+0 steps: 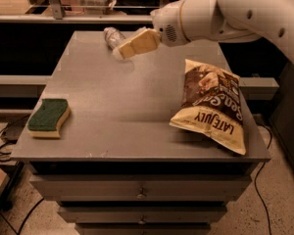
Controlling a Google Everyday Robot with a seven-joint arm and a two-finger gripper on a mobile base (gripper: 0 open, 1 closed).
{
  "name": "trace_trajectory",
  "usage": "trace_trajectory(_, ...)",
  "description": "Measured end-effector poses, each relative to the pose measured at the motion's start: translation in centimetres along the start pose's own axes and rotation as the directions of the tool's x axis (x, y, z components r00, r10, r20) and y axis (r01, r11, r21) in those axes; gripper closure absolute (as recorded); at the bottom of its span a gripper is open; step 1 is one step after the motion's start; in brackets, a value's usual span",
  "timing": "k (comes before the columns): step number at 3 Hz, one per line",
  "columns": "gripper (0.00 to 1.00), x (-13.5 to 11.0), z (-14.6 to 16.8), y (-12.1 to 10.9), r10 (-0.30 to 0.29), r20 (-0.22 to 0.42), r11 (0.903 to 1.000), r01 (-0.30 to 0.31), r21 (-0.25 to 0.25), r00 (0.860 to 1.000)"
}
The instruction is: Pick water bottle
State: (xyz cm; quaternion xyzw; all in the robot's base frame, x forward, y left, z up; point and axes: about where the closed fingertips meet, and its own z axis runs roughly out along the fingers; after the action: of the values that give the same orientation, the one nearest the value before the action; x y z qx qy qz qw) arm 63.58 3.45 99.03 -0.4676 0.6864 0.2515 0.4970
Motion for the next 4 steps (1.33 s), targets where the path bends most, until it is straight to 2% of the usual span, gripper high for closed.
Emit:
trace_trajectory(1, 0.0, 0.9, 3.4, -2.7, 0.039, -0.039, 0.998, -0.037, 0.051, 0.998)
trace_trajectory(2, 0.0, 2.4, 5.9, -5.1, 0.092, -0.068, 0.9919, -0.086, 0.093, 0.993)
trace_trajectory(3, 0.0, 3.5, 8.1, -7.2, 0.141, -0.066, 0.9843, -0.133, 0.116, 0.988)
trace_trajectory(4, 0.0, 4.1, 9.9, -9.0, 0.174, -0.026, 0.9821, -0.172, 0.077, 0.984)
